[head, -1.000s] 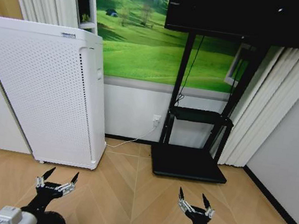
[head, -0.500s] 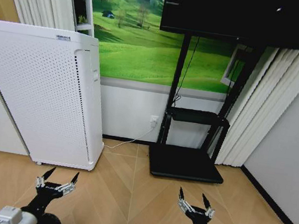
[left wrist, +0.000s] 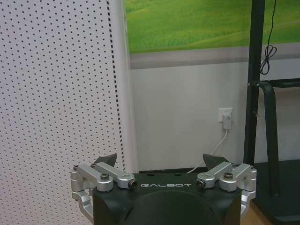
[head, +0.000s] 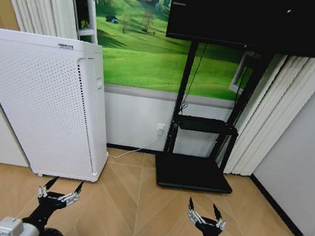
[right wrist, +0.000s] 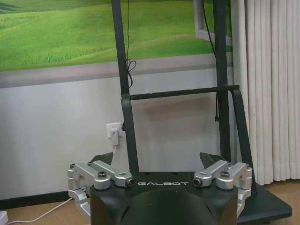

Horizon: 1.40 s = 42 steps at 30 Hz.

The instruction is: Pick up the trash bin and place the garbage on the floor into it.

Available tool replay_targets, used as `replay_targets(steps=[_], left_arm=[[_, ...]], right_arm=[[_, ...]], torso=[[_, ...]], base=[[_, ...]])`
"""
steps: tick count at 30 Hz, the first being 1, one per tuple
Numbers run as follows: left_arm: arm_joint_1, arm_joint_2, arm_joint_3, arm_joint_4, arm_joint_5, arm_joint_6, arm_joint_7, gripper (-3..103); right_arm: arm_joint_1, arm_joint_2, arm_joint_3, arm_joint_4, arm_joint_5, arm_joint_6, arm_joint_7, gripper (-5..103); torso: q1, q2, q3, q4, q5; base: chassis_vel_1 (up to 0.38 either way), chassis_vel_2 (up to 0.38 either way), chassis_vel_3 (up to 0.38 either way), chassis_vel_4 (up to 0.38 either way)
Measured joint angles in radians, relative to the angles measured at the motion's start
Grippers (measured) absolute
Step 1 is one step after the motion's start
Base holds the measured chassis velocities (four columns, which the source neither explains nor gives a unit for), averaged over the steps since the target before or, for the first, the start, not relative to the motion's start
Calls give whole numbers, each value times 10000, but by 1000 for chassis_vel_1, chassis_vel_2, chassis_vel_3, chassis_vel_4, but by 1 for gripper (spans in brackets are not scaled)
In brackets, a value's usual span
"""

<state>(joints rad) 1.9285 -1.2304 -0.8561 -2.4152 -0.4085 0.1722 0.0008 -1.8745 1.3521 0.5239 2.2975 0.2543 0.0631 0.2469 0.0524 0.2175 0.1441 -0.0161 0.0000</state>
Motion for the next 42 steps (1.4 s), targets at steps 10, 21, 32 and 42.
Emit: replay_targets(steps=[10, 21, 32, 42], left_arm=[[0, 0, 0, 0, 0, 0, 2, 100], [0, 0, 0, 0, 0, 0, 2, 100], [0, 0, 0, 0, 0, 0, 2, 100], [0, 0, 0, 0, 0, 0, 2, 100]], right_arm=[[0, 0, 0, -1, 0, 0, 0, 100], [0, 0, 0, 0, 0, 0, 0, 100], [0, 0, 0, 0, 0, -1, 0, 100], [0, 0, 0, 0, 0, -1, 0, 100]], torso=[[96, 366, 270, 0, 0], [206, 738, 532, 0, 0], [346, 1179, 831, 0, 1], [495, 1640, 1144, 0, 0]], base=[[0, 0, 0, 0], [0, 0, 0, 0], [0, 0, 0, 0], [0, 0, 0, 0]])
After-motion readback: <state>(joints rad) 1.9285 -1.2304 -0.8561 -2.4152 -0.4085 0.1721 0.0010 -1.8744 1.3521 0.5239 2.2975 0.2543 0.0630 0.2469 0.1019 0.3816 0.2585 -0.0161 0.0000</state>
